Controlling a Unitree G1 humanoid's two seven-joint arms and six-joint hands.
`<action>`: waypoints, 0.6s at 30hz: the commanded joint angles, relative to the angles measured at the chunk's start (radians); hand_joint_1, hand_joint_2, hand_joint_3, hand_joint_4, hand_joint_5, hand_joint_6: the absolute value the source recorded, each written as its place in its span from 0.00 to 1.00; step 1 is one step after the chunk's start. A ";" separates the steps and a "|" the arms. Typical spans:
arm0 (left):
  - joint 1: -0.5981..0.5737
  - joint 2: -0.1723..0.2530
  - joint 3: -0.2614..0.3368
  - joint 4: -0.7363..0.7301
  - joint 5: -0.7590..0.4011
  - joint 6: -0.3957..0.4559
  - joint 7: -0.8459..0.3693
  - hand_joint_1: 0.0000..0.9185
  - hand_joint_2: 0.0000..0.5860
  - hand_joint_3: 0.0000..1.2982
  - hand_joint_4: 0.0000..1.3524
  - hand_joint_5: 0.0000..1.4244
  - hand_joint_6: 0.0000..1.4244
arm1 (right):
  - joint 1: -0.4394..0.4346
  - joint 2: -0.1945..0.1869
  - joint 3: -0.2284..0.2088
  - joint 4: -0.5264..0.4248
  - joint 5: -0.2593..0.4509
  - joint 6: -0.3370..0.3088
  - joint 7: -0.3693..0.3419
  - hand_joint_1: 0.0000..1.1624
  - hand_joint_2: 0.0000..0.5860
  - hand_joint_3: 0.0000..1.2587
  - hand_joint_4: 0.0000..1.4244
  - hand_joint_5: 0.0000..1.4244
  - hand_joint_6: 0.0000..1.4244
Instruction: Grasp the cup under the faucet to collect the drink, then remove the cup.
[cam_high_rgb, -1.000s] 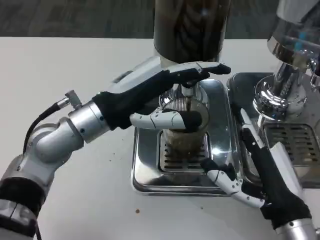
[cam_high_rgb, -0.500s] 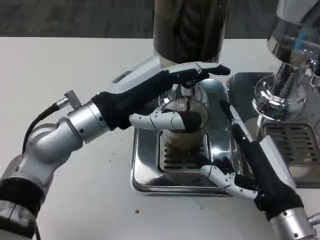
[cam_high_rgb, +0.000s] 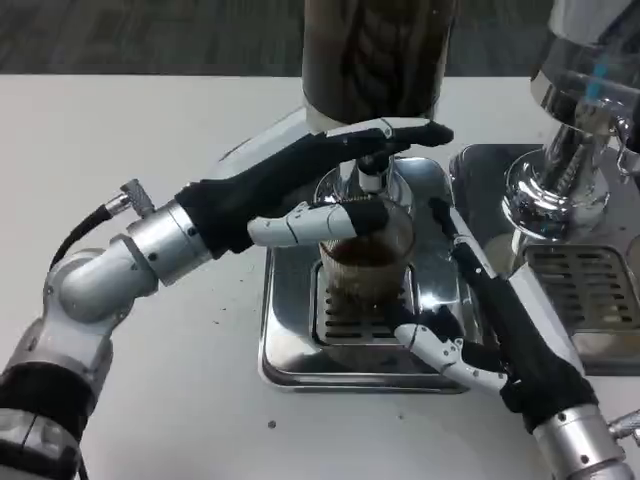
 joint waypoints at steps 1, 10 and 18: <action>0.037 -0.005 0.024 0.001 -0.033 0.082 -0.076 0.00 0.20 0.16 0.12 0.09 0.05 | -0.019 0.004 0.005 0.022 0.013 -0.005 0.004 0.43 0.43 0.00 0.00 0.00 0.03; 0.043 -0.033 0.083 -0.045 -0.121 0.146 -0.169 0.00 0.19 0.18 0.13 0.10 0.06 | -0.035 0.008 0.012 0.039 0.019 -0.008 0.007 0.43 0.43 0.00 0.00 0.00 0.03; 0.051 -0.049 0.130 -0.108 -0.170 0.207 -0.227 0.00 0.19 0.19 0.14 0.11 0.07 | -0.052 0.008 0.019 0.060 0.026 -0.012 0.006 0.43 0.43 0.00 0.00 0.00 0.03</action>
